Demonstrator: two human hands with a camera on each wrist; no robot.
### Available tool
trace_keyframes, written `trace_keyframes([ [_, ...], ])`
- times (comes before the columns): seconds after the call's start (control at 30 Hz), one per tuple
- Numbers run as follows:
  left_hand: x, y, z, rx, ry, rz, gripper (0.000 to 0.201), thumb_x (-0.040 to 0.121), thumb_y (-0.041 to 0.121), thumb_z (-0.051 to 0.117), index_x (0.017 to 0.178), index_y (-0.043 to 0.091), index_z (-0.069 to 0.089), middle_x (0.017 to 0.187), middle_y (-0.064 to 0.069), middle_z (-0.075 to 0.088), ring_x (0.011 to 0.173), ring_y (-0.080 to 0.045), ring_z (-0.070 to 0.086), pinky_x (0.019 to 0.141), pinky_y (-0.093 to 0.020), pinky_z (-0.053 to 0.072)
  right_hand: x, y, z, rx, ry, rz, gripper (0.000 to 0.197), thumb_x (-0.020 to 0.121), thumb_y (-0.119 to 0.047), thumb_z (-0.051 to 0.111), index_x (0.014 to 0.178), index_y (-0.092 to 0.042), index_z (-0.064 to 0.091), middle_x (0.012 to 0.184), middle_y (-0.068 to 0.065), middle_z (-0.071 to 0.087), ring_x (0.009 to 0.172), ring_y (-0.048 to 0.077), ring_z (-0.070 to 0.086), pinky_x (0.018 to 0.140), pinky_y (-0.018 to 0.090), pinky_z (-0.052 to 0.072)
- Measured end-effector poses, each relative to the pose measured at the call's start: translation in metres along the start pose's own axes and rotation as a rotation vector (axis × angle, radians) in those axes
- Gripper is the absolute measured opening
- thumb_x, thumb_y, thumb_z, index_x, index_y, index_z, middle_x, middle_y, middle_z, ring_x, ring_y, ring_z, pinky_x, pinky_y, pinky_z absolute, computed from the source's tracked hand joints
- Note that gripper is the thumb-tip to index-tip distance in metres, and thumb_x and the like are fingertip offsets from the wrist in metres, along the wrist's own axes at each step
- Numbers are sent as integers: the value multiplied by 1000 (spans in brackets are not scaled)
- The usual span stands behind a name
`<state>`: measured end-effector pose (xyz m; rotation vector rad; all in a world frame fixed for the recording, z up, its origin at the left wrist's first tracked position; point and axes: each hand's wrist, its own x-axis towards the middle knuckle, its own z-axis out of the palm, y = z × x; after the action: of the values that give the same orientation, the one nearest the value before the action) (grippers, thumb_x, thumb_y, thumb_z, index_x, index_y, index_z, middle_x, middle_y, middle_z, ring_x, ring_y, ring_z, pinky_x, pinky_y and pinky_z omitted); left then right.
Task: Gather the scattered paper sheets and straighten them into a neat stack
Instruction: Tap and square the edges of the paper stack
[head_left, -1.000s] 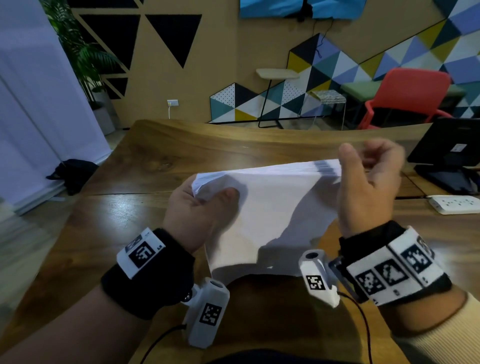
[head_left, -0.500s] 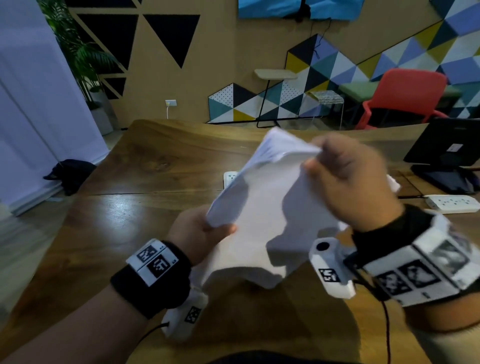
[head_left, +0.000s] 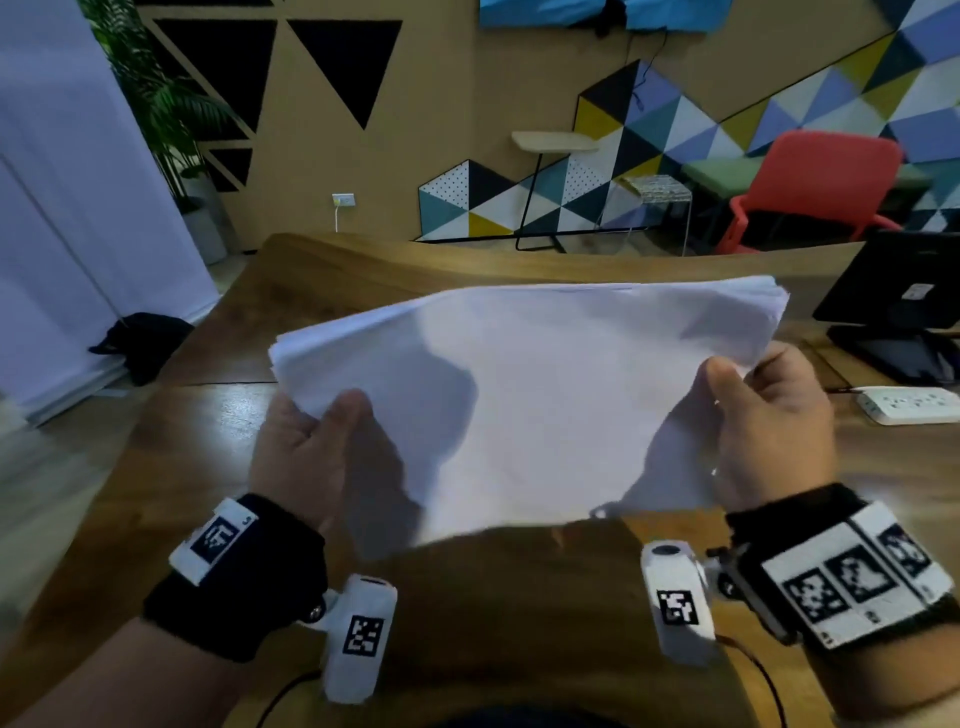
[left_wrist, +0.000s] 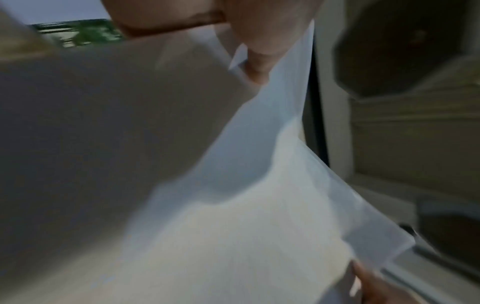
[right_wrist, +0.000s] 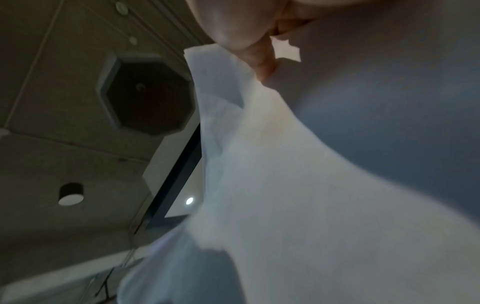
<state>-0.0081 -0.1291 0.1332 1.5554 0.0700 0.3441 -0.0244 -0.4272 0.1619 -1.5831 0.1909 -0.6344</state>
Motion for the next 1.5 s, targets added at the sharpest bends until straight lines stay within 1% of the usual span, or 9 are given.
trace_keyframes([
  [0.13,-7,-4,-10,231,23,225,30,77,46,52,98,29,64,86,20,69,84,6,64,68,-16,51,-15,17,5,27,-68,-9,30,85,1,55,76,-27,54,68,-19,66,66,-4,57,60,14,48],
  [0.23,-7,-26,-15,368,19,134,34,75,43,49,91,19,67,83,-1,71,84,-22,67,70,-35,55,-21,35,4,18,-112,61,31,87,0,53,86,-31,56,83,-8,63,77,6,58,67,20,50],
  [0.43,-21,-50,-6,187,-48,-95,25,86,-6,50,82,18,56,75,0,59,71,-13,57,54,-6,47,-33,70,0,-135,-130,296,31,92,-16,51,122,-10,48,118,5,58,114,22,50,98,37,40],
  [0.6,-19,-39,-9,134,-57,-5,30,88,-5,47,77,22,54,73,0,57,57,10,58,55,-6,46,-21,49,-9,-77,-97,216,20,93,-8,48,87,-27,48,80,-7,52,77,7,49,78,27,38],
  [0.7,-21,-45,-9,126,-96,-67,23,86,-2,53,83,21,54,76,0,58,75,-8,60,59,-6,47,-22,59,-13,-46,-127,300,29,92,-7,48,120,-13,49,102,-5,56,96,11,49,85,24,37],
  [1.0,-27,-53,-6,75,-5,-64,70,43,85,54,86,29,57,79,1,64,73,-12,64,63,-25,50,-30,61,-10,104,-99,419,80,44,-70,68,102,-16,55,91,-2,65,91,14,59,76,26,47],
  [1.23,-11,-50,5,-39,113,-316,25,74,43,55,74,18,60,74,-9,60,71,-24,57,63,-31,45,-20,65,-1,120,23,446,39,73,-61,58,77,-23,49,74,-5,42,73,13,42,78,37,36],
  [1.4,-2,-49,1,-81,91,-422,42,71,47,58,81,7,65,82,-19,63,80,-31,59,74,-40,47,-9,76,2,56,40,495,90,31,-81,67,100,-28,41,83,-16,39,77,4,39,74,30,38],
  [1.5,1,-47,3,-83,112,-441,25,83,30,55,66,13,60,61,-7,58,59,-21,57,57,-30,43,-7,74,5,19,55,497,75,57,-67,66,112,-18,51,104,0,52,103,21,52,93,40,43],
])
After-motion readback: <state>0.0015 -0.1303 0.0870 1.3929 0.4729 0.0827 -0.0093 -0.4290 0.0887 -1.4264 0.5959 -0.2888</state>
